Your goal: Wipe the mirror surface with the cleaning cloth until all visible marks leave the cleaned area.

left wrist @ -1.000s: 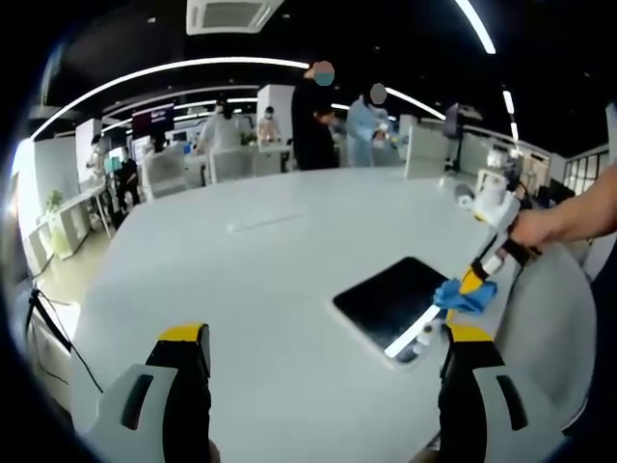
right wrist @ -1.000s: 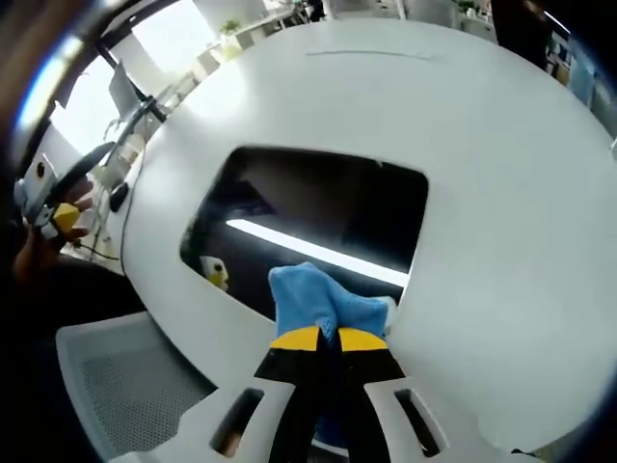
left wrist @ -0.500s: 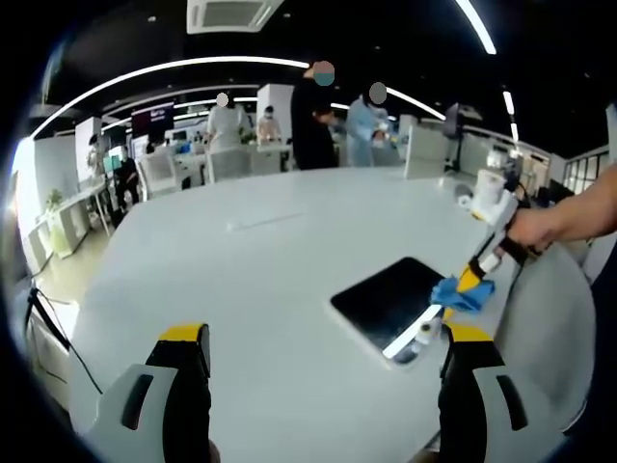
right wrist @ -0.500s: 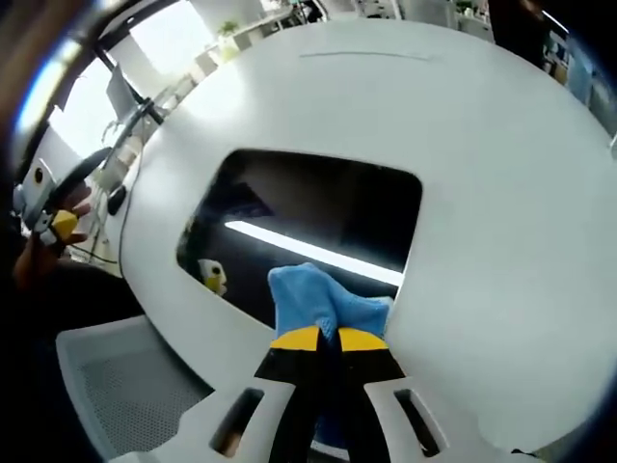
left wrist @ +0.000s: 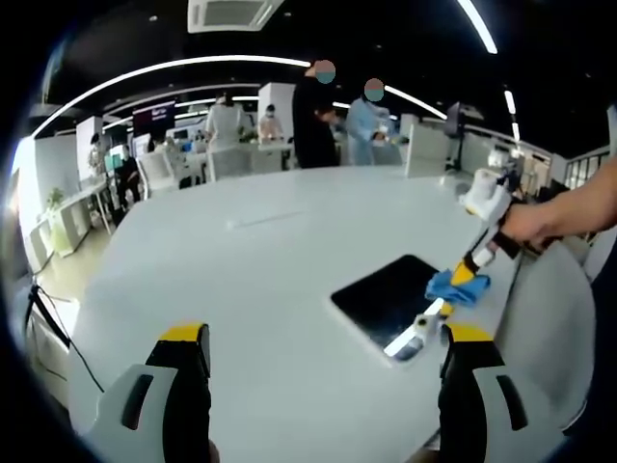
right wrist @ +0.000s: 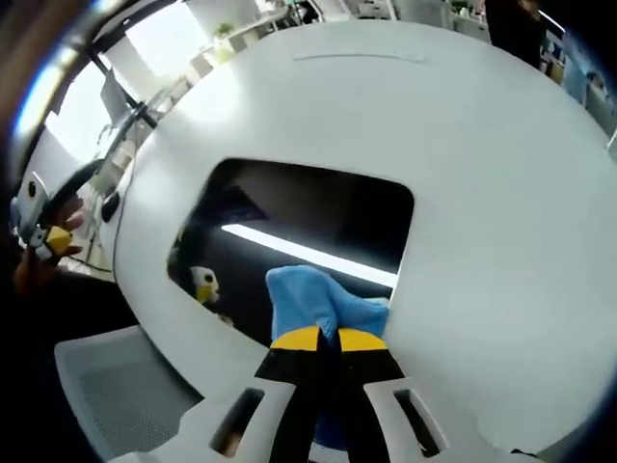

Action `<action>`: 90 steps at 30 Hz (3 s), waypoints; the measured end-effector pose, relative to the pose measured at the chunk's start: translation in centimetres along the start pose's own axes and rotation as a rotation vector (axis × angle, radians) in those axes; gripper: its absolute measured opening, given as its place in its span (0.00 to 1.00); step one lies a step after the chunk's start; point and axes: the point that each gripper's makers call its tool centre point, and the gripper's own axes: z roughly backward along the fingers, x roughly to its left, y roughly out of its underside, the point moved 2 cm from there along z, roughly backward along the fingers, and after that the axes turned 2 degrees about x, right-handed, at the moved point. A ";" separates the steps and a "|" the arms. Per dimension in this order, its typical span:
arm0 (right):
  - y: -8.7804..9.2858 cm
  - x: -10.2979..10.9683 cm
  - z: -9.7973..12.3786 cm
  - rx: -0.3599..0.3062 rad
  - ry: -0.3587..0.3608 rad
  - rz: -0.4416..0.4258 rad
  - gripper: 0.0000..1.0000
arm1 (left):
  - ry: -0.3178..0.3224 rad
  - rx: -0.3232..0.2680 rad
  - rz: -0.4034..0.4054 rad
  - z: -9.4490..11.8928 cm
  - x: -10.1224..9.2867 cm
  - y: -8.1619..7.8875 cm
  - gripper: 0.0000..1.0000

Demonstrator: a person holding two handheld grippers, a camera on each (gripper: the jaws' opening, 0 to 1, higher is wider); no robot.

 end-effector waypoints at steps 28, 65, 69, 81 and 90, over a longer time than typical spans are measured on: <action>-5.5 -3.0 -1.2 -0.021 0.040 -0.014 0.00 | -0.016 0.004 0.039 0.2 0.7 0.4 1.00; -10.2 -5.9 -0.8 -0.092 0.031 -0.114 0.00 | -0.030 0.012 0.025 0.4 1.1 0.6 1.00; -9.9 -6.8 0.7 -0.108 0.030 -0.125 0.00 | -0.043 0.001 0.020 0.2 1.2 0.4 1.00; -6.3 -11.7 2.2 -0.093 0.078 -0.189 0.00 | -0.049 -0.003 0.004 0.8 0.7 0.2 1.00; -4.0 -12.7 0.3 -0.057 0.097 -0.207 0.01 | -0.059 -0.006 0.019 0.6 0.4 0.3 1.00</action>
